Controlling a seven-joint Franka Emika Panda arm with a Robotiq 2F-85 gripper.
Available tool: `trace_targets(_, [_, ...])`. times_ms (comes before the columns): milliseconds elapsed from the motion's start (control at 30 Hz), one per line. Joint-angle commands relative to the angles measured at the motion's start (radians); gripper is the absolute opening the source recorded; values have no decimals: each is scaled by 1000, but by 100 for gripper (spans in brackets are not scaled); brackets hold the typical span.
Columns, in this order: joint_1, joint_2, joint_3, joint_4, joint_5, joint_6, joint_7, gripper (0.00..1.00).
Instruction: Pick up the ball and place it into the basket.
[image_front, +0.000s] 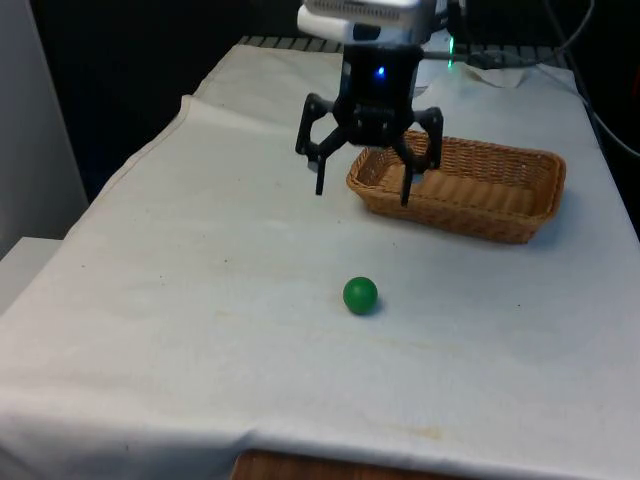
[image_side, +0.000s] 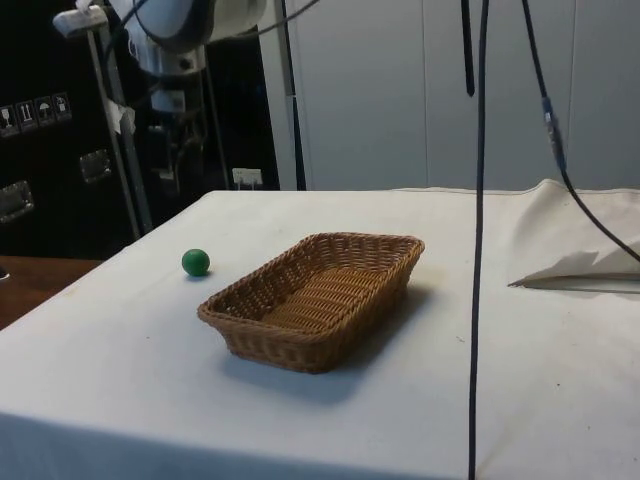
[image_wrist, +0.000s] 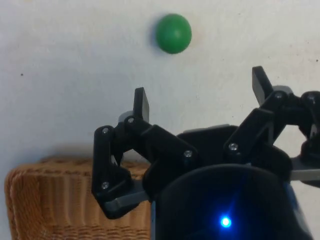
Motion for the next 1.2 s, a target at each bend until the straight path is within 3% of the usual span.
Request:
trace_targets(0, [-13, 13, 9, 9, 11, 6, -17, 100])
trace_targets(33, [-4, 18, -4, 6, 11, 7, -15, 100])
trace_targets(67, [-16, 28, 5, 14, 22, 12, -31, 100])
trace_targets(267, [-23, 92, 0, 43, 71, 33, -61, 100])
trace_targets(300, [-23, 92, 0, 43, 71, 33, -61, 100])
trace_targets(333, [-12, 79, -11, 31, 60, 30, -55, 100])
trace_targets(367, [-23, 111, 1, 55, 83, 37, -62, 100])
trace_targets(567, [-21, 184, 0, 107, 129, 38, -57, 100])
trace_targets(600, [-14, 176, -10, 99, 121, 37, -57, 100])
trace_targets(633, [-20, 194, 0, 114, 135, 37, -55, 100])
trace_targets(900, [-9, 239, -2, 134, 161, 37, -42, 100])
trace_targets(1167, [-15, 278, 17, 140, 182, 35, -35, 100])
